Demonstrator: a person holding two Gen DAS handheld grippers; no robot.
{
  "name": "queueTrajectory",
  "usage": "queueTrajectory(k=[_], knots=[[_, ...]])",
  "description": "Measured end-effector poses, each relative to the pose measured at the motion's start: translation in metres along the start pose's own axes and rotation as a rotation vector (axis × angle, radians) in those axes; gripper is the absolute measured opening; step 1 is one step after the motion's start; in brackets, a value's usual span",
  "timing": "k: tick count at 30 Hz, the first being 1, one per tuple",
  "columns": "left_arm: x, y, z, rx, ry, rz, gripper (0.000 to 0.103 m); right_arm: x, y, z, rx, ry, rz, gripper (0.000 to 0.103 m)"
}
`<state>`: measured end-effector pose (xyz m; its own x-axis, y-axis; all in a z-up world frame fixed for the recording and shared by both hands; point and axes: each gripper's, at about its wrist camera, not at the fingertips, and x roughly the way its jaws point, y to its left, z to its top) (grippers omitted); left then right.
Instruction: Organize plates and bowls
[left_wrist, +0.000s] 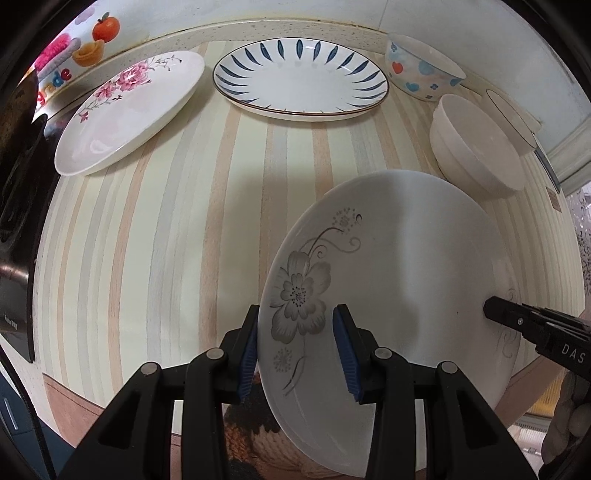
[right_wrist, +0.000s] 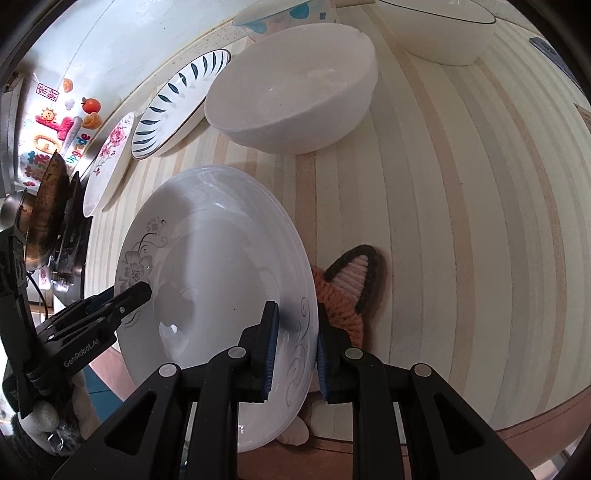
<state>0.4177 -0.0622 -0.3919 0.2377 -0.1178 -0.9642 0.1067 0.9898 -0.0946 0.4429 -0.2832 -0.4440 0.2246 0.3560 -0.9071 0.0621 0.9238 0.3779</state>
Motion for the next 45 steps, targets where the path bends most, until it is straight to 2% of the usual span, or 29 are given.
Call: queueTrajectory(k=[4, 8, 11, 13, 14, 15, 16, 18, 21, 24, 29, 34, 35, 36, 39, 45], knots=[[-0.009, 0.004, 0.004, 0.023, 0.001, -0.028, 0.036, 0.0, 0.0, 0.0, 0.034, 0.01, -0.008, 0.022], [-0.051, 0.021, 0.018, 0.039, -0.086, -0.021, 0.036, -0.016, -0.003, -0.001, 0.092, 0.023, -0.008, 0.022], [-0.084, 0.053, 0.031, -0.01, -0.163, -0.006, 0.037, -0.047, 0.01, -0.001, 0.087, 0.003, -0.035, 0.026], [-0.094, 0.081, 0.042, -0.07, -0.185, -0.004, 0.037, -0.066, 0.032, 0.004, 0.058, -0.021, -0.015, 0.033], [-0.095, 0.09, 0.045, -0.093, -0.186, -0.006, 0.037, -0.073, 0.048, 0.01, 0.043, -0.033, 0.002, 0.044], [-0.093, 0.11, 0.051, -0.14, -0.184, -0.012, 0.037, -0.076, 0.062, 0.017, 0.027, -0.042, 0.02, 0.049], [-0.089, 0.125, 0.056, -0.178, -0.179, -0.013, 0.037, -0.077, 0.081, 0.028, 0.0, -0.049, 0.055, 0.049], [-0.075, 0.152, 0.063, -0.244, -0.153, -0.008, 0.037, -0.068, 0.122, 0.056, -0.064, -0.054, 0.121, 0.049], [-0.052, 0.183, 0.071, -0.332, -0.125, 0.004, 0.037, -0.034, 0.182, 0.108, -0.165, -0.054, 0.155, 0.049], [-0.031, 0.206, 0.081, -0.386, -0.108, 0.022, 0.037, 0.015, 0.237, 0.17, -0.284, -0.043, 0.131, 0.049], [-0.009, 0.224, 0.092, -0.437, -0.083, 0.032, 0.037, 0.088, 0.288, 0.243, -0.392, 0.016, 0.09, 0.049], [0.009, 0.24, 0.1, -0.49, -0.069, 0.005, 0.037, 0.144, 0.301, 0.283, -0.415, 0.09, 0.086, 0.048], [0.011, 0.241, 0.1, -0.492, -0.071, 0.006, 0.037, 0.151, 0.3, 0.289, -0.403, 0.099, 0.094, 0.046], [0.013, 0.242, 0.101, -0.495, -0.077, 0.005, 0.036, 0.159, 0.298, 0.294, -0.387, 0.11, 0.114, 0.038], [0.014, 0.244, 0.098, -0.504, -0.095, 0.023, 0.032, 0.171, 0.294, 0.302, -0.354, 0.119, 0.139, 0.024], [0.01, 0.24, 0.091, -0.496, -0.112, 0.031, 0.029, 0.168, 0.289, 0.296, -0.366, 0.105, 0.155, 0.02]])
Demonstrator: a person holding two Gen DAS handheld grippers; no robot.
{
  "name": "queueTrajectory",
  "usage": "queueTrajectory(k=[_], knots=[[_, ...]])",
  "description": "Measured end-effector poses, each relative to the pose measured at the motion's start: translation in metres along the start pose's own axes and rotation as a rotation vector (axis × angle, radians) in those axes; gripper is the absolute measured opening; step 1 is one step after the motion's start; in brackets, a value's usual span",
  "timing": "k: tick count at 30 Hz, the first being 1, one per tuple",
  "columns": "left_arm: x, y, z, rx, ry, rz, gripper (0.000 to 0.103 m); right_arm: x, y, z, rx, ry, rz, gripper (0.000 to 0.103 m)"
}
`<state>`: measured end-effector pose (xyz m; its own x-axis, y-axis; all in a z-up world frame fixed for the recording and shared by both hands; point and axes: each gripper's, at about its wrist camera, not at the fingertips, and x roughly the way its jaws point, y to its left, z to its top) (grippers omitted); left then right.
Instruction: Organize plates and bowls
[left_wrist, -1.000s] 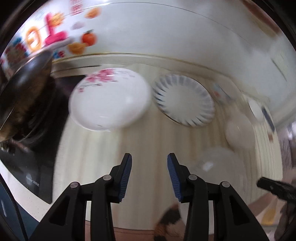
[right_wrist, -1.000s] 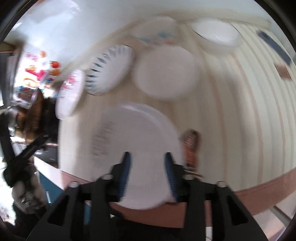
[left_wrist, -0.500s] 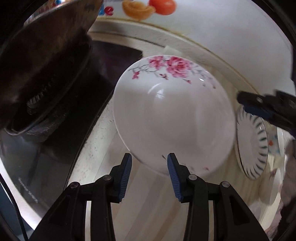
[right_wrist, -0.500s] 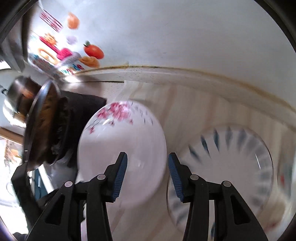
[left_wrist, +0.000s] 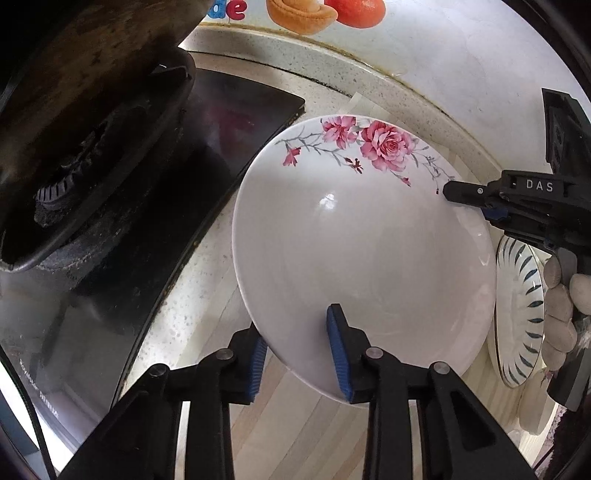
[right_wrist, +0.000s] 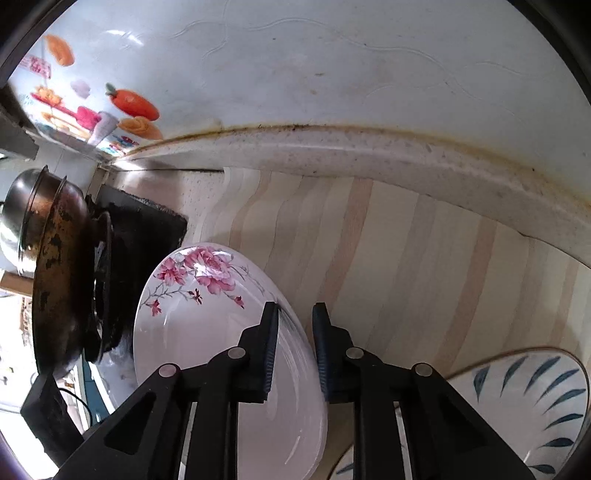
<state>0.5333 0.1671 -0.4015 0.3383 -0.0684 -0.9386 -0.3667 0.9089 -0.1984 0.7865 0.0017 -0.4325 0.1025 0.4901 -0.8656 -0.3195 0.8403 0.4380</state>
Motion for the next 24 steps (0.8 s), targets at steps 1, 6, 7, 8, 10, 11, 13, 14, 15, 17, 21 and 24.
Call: queueTrajectory(k=[1, 6, 7, 8, 10, 11, 13, 14, 15, 17, 21, 24], knots=[[-0.001, -0.001, -0.002, 0.005, -0.005, 0.002, 0.029, -0.002, 0.001, -0.003, -0.006, -0.002, -0.004, 0.02], [-0.017, -0.002, -0.017, 0.011, -0.018, -0.006, 0.029, -0.019, 0.008, -0.02, -0.035, -0.018, 0.008, 0.02], [-0.023, -0.003, -0.022, 0.013, -0.024, -0.004, 0.029, -0.024, 0.009, -0.024, -0.04, -0.019, 0.012, 0.02], [-0.027, -0.004, -0.026, 0.016, -0.027, -0.002, 0.029, -0.028, 0.01, -0.028, -0.046, -0.02, 0.016, 0.02], [-0.039, -0.007, -0.035, 0.024, -0.032, -0.007, 0.029, -0.04, 0.012, -0.04, -0.055, -0.026, 0.021, 0.02], [-0.049, -0.008, -0.042, 0.029, -0.034, -0.013, 0.029, -0.047, 0.013, -0.045, -0.059, -0.031, 0.027, 0.02], [-0.062, -0.011, -0.051, 0.045, -0.04, -0.022, 0.029, -0.064, 0.013, -0.059, -0.059, -0.045, 0.039, 0.02], [-0.071, -0.015, -0.056, 0.063, -0.049, -0.021, 0.029, -0.073, 0.013, -0.067, -0.056, -0.05, 0.045, 0.02], [-0.077, -0.018, -0.06, 0.075, -0.056, -0.023, 0.029, -0.084, 0.012, -0.076, -0.056, -0.055, 0.045, 0.02], [-0.092, -0.028, -0.068, 0.106, -0.071, -0.024, 0.029, -0.101, 0.01, -0.093, -0.057, -0.067, 0.042, 0.02], [-0.115, -0.044, -0.088, 0.151, -0.054, -0.07, 0.029, -0.141, -0.002, -0.135, -0.02, -0.102, 0.045, 0.02], [-0.125, -0.062, -0.104, 0.208, -0.054, -0.083, 0.029, -0.171, -0.014, -0.172, 0.015, -0.135, 0.045, 0.02]])
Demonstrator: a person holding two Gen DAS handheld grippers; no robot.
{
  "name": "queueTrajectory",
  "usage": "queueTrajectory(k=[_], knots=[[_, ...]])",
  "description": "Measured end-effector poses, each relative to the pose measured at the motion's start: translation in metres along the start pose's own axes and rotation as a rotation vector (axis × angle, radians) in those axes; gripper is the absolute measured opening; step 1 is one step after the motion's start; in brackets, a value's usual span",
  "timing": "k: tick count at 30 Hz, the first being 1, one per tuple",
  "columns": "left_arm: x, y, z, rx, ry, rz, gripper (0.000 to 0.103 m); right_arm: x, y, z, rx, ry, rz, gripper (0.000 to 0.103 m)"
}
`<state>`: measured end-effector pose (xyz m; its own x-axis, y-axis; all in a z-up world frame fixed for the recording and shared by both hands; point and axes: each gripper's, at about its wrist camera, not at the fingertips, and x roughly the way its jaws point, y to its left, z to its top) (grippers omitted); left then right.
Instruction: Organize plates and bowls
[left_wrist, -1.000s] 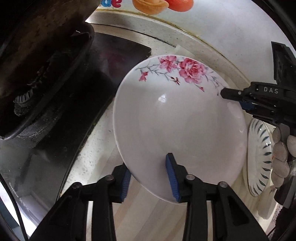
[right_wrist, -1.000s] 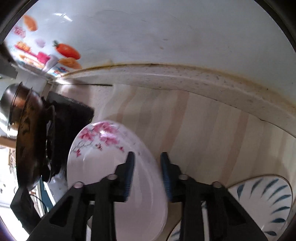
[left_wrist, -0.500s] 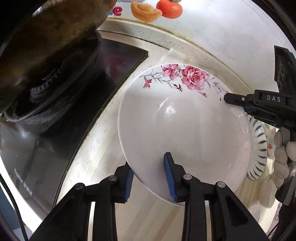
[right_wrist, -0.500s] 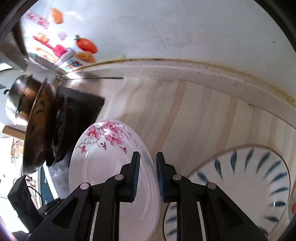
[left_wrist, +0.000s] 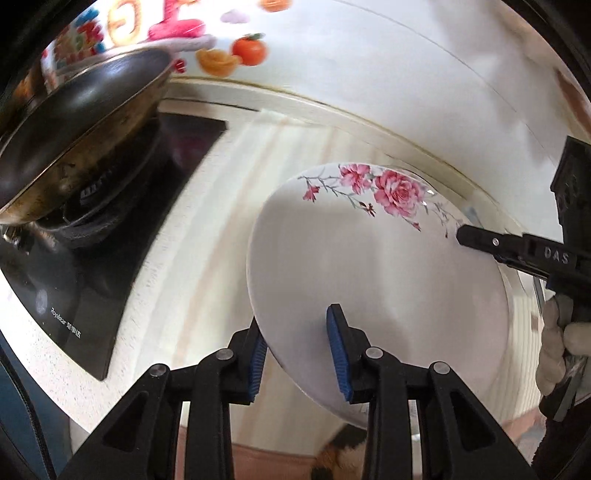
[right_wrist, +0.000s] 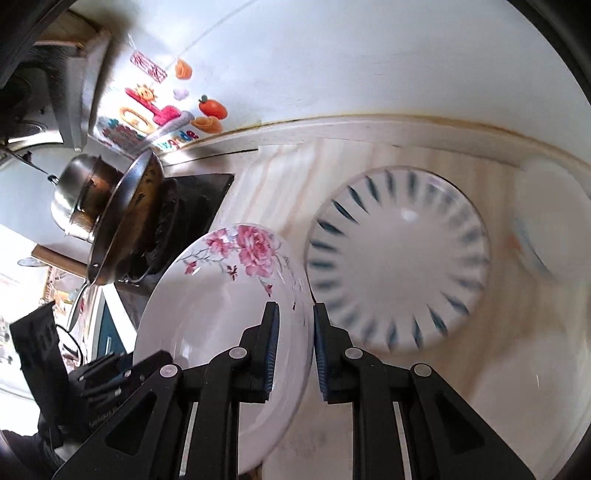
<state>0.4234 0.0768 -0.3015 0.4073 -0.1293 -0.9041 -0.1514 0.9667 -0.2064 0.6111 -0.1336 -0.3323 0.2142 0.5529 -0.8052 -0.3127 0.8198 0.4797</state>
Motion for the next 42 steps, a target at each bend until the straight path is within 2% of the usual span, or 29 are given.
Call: queueTrajectory(k=[4, 7, 9, 14, 19, 25, 28, 38, 42], knots=[[-0.002, -0.031, -0.017, 0.081, 0.018, -0.028, 0.029, -0.041, -0.02, -0.048, 0.045, -0.038, -0.026, 0.02], [0.001, -0.049, -0.033, 0.125, 0.068, -0.091, 0.029, -0.066, -0.041, -0.084, 0.094, -0.044, -0.058, 0.02], [0.008, -0.061, -0.043, 0.158, 0.1, -0.104, 0.029, -0.076, -0.058, -0.11, 0.139, -0.045, -0.062, 0.02], [0.028, -0.082, -0.064, 0.224, 0.174, -0.094, 0.029, -0.08, -0.09, -0.164, 0.224, -0.026, -0.082, 0.02], [0.046, -0.099, -0.079, 0.28, 0.22, -0.069, 0.029, -0.077, -0.112, -0.202, 0.283, -0.027, -0.098, 0.02], [0.06, -0.105, -0.088, 0.334, 0.247, -0.036, 0.029, -0.07, -0.125, -0.22, 0.318, -0.022, -0.105, 0.02], [0.059, -0.108, -0.09, 0.359, 0.234, -0.018, 0.029, -0.065, -0.128, -0.222, 0.329, -0.012, -0.103, 0.02], [0.075, -0.109, -0.097, 0.356, 0.268, 0.015, 0.029, -0.055, -0.13, -0.218, 0.33, 0.006, -0.108, 0.02], [0.078, -0.108, -0.097, 0.351, 0.283, 0.002, 0.029, -0.057, -0.135, -0.215, 0.363, 0.027, -0.084, 0.023]])
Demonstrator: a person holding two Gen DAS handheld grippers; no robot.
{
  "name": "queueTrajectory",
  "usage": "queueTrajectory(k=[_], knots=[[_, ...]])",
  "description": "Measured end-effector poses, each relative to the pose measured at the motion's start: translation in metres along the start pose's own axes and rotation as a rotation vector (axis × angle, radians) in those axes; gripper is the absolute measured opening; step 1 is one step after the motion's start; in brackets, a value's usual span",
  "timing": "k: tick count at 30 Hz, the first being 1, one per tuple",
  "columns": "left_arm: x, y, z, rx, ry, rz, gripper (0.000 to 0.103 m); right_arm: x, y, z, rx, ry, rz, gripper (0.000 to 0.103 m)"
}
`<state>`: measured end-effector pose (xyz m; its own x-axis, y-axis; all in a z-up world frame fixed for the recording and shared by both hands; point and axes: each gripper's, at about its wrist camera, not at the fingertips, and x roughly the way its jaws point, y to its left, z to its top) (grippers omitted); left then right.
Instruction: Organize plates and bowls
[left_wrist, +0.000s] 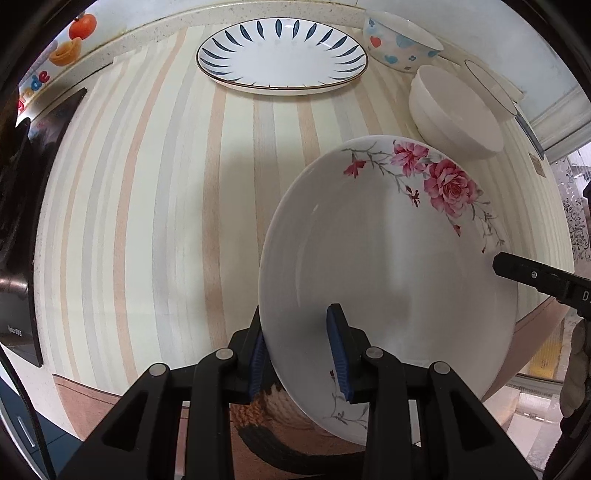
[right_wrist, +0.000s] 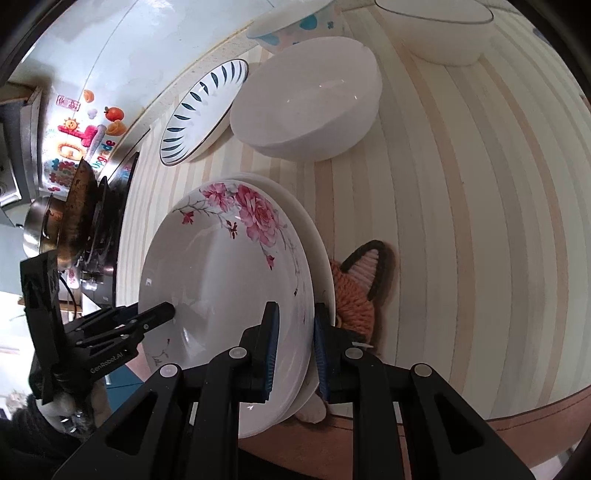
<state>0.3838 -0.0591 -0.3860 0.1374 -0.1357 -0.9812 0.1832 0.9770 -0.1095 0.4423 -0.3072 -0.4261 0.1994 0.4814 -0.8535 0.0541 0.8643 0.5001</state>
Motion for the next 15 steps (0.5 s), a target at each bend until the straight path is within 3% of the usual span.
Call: queueTrajectory(k=[8, 11, 15], knots=[[-0.028, 0.018, 0.014, 0.013, -0.048, 0.005, 0.029, -0.016, -0.009, 0.005, 0.076, 0.057, 0.013, 0.029], [-0.049, 0.034, 0.036, -0.021, -0.094, -0.004, 0.029, -0.035, -0.01, 0.013, 0.116, 0.02, 0.041, 0.029], [-0.063, 0.053, 0.082, -0.043, -0.147, 0.001, 0.03, -0.068, 0.02, 0.047, 0.132, -0.099, 0.078, 0.031]])
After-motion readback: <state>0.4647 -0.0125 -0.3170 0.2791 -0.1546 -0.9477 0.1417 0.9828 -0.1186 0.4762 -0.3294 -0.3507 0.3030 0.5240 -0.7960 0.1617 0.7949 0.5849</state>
